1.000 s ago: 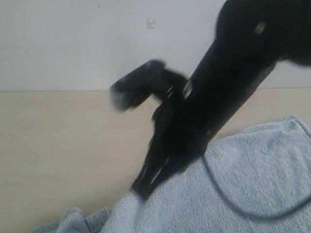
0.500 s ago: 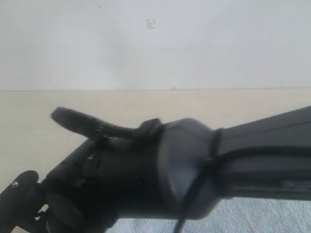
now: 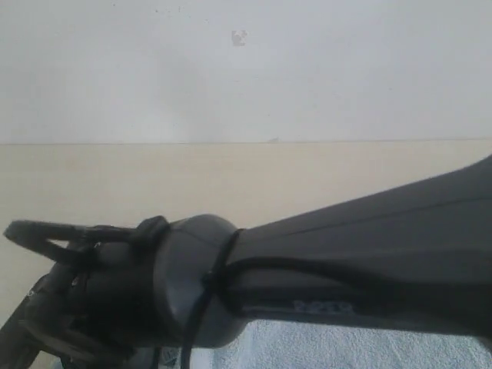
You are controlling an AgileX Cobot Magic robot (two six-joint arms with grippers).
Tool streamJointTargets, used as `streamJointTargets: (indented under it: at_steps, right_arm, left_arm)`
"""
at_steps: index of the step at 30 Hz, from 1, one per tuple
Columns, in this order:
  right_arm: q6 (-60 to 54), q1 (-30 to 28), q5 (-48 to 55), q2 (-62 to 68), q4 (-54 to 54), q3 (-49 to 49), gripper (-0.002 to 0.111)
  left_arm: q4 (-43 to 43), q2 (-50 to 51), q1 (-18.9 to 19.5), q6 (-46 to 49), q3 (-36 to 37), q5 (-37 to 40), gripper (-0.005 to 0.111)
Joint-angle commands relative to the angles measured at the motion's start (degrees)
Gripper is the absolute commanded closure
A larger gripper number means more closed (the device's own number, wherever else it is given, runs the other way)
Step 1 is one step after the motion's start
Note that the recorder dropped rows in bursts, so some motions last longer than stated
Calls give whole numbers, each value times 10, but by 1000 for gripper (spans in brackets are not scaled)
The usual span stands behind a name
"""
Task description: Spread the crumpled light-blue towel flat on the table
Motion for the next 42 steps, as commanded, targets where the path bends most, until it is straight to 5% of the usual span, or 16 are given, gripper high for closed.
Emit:
streamJointTargets:
  at_steps: [1, 6, 12, 16, 22, 28, 33, 37, 42]
  right_arm:
    - [-43, 0, 71, -79, 53, -7, 108]
    - [-210, 0, 248, -117, 272, -7, 108]
    - [-274, 19, 252, -109, 373, 13, 108]
    - [-304, 46, 252, -92, 374, 50, 94]
    - [-273, 58, 241, -75, 364, 75, 53]
    - [-219, 58, 169, -113, 303, 55, 52]
    - [-75, 57, -13, -117, 140, 48, 52]
    - [-89, 57, -128, -67, 132, 48, 52]
    - [-36, 28, -116, 4, 120, 13, 52]
  left_arm:
    - [1, -2, 2, 1, 2, -4, 103]
    - [1, -2, 2, 1, 2, -4, 103]
    - [1, -2, 2, 1, 2, -4, 103]
    - [1, -2, 2, 1, 2, -4, 103]
    - [1, -2, 2, 1, 2, -4, 103]
    - [1, -2, 2, 1, 2, -4, 103]
    - [1, -2, 2, 1, 2, -4, 103]
    - [1, -2, 2, 1, 2, -4, 103]
    - [1, -2, 2, 1, 2, -4, 103]
